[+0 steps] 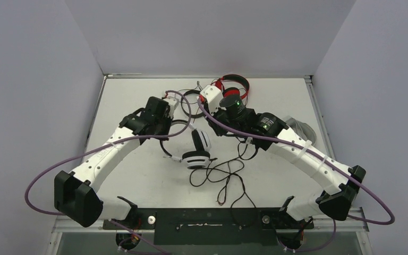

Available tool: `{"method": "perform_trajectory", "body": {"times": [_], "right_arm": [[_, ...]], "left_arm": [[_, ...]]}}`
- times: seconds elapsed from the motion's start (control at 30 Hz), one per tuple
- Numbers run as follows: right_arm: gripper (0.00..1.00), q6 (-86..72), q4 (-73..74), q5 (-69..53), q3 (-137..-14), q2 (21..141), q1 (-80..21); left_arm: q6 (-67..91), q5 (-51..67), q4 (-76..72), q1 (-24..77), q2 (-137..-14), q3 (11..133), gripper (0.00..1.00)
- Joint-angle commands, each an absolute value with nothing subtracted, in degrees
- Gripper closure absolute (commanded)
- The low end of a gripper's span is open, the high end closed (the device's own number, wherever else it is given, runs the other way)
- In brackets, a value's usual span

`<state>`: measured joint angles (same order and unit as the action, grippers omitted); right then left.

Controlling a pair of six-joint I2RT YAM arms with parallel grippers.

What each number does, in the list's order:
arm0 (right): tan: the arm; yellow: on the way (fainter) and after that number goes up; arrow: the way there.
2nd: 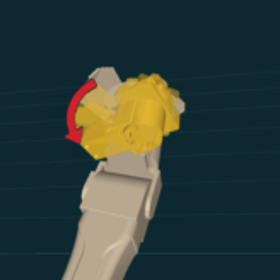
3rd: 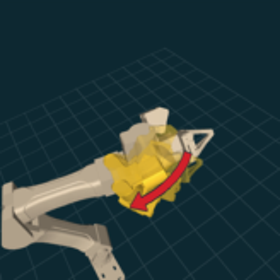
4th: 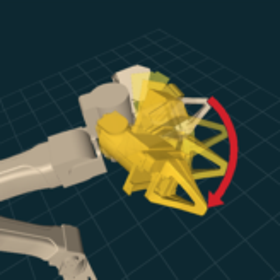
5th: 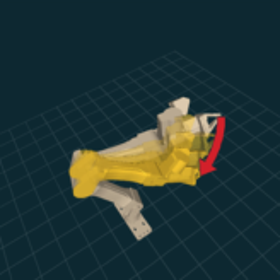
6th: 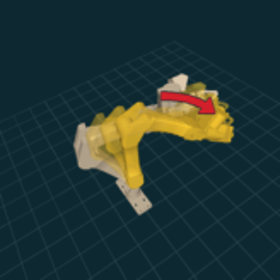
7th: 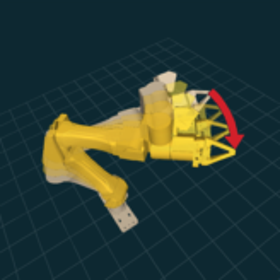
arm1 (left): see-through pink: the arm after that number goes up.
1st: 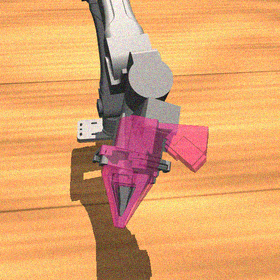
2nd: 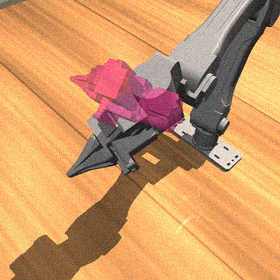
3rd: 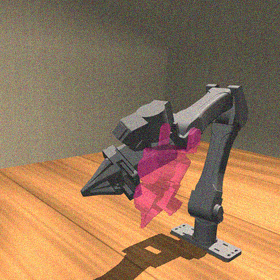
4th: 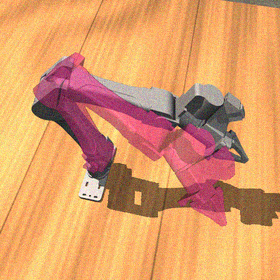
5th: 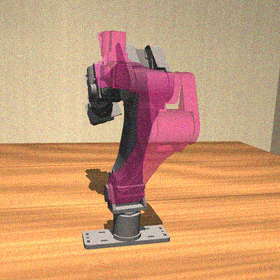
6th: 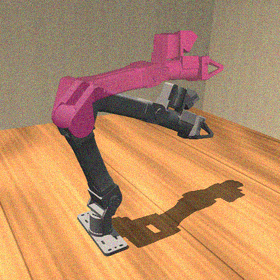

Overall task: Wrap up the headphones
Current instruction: Wrap the headphones cable around the headphones.

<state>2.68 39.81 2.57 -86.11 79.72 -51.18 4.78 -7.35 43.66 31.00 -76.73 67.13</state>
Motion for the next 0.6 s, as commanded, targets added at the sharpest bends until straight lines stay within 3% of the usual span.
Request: {"method": "perform_trajectory", "body": {"times": [0.0,0.13,0.3,0.57], "right_arm": [[0.72,1.05,37.48,5.59,-82.63,75.74,-50.63],[0.62,0.00,32.57,5.43,-75.96,71.90,-50.11],[0.36,-1.88,18.21,1.75,-63.58,63.70,-49.96],[0.18,-4.86,-4.40,0.57,-46.70,54.10,-49.61]], "left_arm": [[16.03,-5.19,40.86,23.35,-74.08,71.94,1.00],[19.03,-5.81,42.75,21.59,-72.03,76.34,1.00],[22.18,-3.75,47.78,20.62,-70.10,87.15,1.00],[26.56,-2.69,54.04,20.13,-71.78,108.19,1.00]]}}
